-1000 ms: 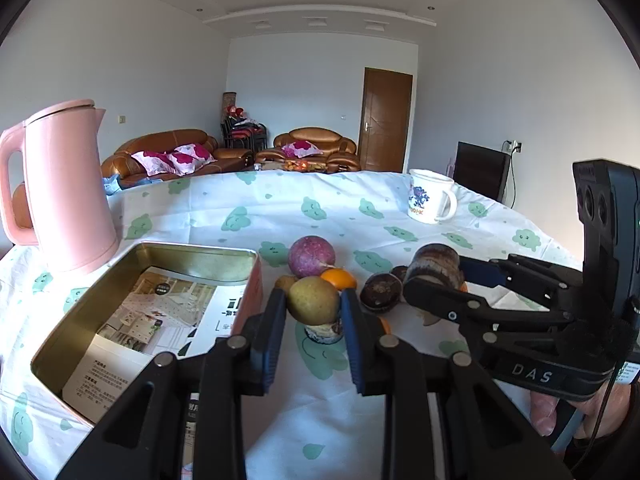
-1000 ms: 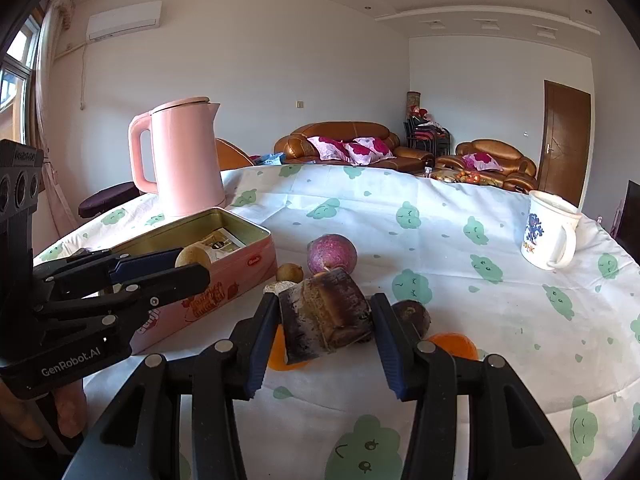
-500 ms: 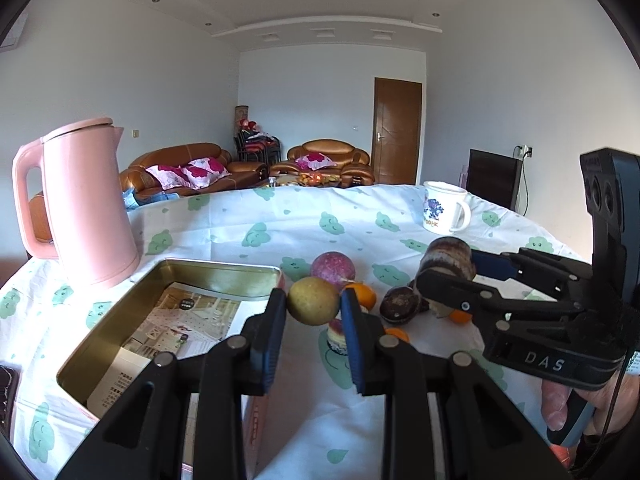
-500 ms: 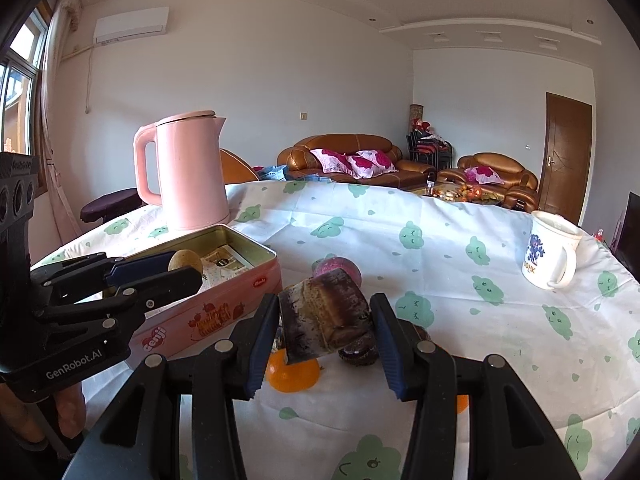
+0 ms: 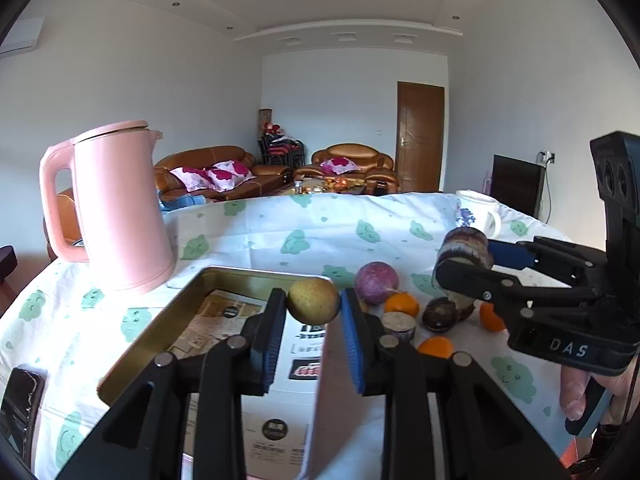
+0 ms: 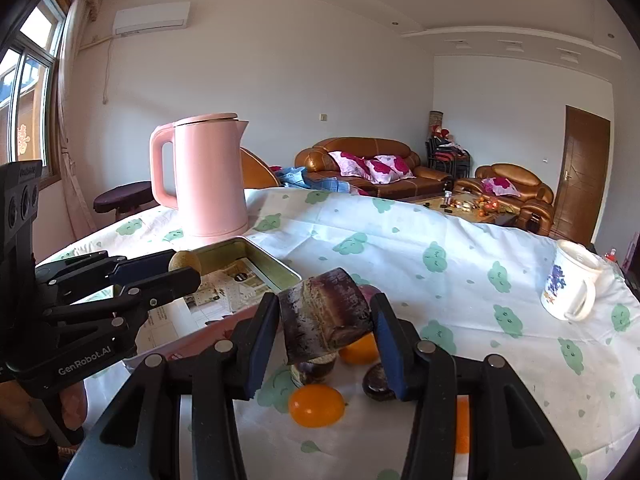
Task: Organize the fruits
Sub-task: 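Lift the yam piece with the right gripper while the left gripper carries the lemon toward the tin, then lower the yam piece into the tin and open the right gripper while the left gripper releases the lemon there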
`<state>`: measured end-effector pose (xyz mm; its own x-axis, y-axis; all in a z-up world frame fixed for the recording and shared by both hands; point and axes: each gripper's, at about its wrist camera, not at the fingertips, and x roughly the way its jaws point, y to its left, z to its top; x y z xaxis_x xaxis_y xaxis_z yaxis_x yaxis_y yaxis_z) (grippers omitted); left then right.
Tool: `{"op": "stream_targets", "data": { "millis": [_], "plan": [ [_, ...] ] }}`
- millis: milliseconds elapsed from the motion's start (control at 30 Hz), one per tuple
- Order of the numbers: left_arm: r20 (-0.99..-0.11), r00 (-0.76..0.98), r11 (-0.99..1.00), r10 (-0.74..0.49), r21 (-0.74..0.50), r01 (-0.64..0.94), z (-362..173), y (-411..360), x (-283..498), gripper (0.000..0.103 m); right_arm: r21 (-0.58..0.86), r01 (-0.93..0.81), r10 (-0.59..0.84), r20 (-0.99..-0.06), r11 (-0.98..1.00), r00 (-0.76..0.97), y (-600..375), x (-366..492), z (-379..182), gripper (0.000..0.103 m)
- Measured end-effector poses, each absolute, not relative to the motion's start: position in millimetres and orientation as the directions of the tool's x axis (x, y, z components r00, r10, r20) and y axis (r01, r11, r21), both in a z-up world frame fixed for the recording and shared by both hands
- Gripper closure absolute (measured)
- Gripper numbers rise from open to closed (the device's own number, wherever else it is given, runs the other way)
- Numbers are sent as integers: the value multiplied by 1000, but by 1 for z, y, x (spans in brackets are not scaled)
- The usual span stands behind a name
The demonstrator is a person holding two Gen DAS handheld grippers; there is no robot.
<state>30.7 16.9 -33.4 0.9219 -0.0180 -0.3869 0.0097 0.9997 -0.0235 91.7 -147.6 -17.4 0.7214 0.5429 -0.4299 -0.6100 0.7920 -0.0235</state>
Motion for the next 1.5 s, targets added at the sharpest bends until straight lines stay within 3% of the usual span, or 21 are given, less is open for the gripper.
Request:
{"op": "stream_targets", "data": {
  "millis": [967, 1500],
  "plan": [
    [-491, 866, 994, 94, -5, -110, -44, 86, 61, 74, -85, -749, 625, -495, 657, 604, -59, 117, -4, 54],
    [-555, 823, 991, 122, 30, -127, -56, 105, 74, 74, -103, -793, 625, -559, 600, 545, -21, 121, -26, 54]
  ]
}}
